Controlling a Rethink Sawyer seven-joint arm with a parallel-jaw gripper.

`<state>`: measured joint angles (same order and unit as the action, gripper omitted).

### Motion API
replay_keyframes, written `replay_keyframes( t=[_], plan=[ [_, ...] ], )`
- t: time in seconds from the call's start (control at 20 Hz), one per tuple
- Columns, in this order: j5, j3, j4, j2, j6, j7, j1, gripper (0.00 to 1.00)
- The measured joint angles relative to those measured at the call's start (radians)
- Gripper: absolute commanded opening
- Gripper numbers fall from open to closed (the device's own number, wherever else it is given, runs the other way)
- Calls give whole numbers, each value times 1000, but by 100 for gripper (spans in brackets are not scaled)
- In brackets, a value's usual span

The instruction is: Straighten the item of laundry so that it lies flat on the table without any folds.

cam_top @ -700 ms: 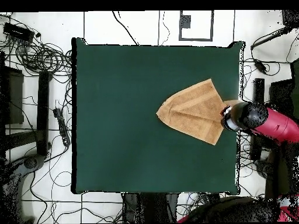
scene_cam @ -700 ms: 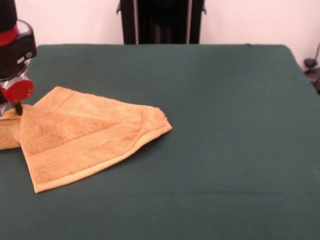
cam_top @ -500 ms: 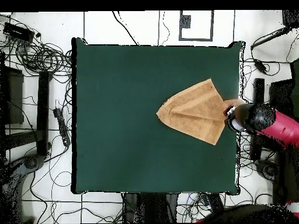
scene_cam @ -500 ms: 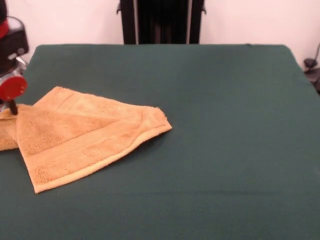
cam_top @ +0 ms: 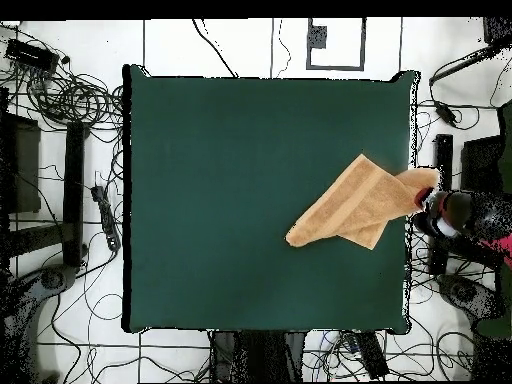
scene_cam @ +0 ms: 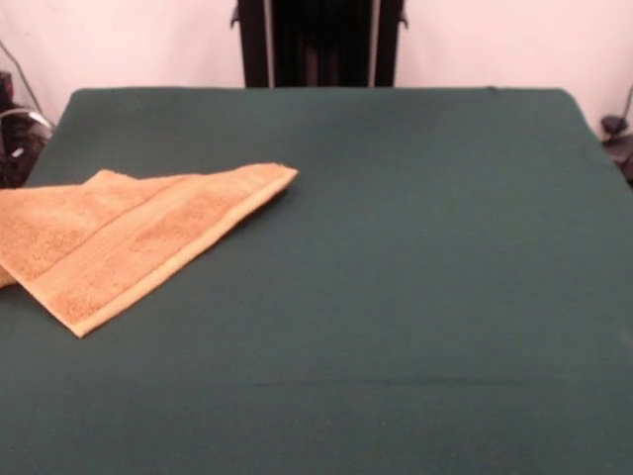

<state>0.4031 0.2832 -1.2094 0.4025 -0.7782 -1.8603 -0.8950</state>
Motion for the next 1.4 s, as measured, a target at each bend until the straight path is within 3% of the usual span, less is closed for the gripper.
replay_keyframes(
  t=[0.4,1.05,1.4],
  plan=[
    [12,106,0,-12,1,139,-38,0],
    [19,222,-11,-31,10,147,-47,0],
    [26,236,-14,-30,10,147,-35,0]
  ],
)
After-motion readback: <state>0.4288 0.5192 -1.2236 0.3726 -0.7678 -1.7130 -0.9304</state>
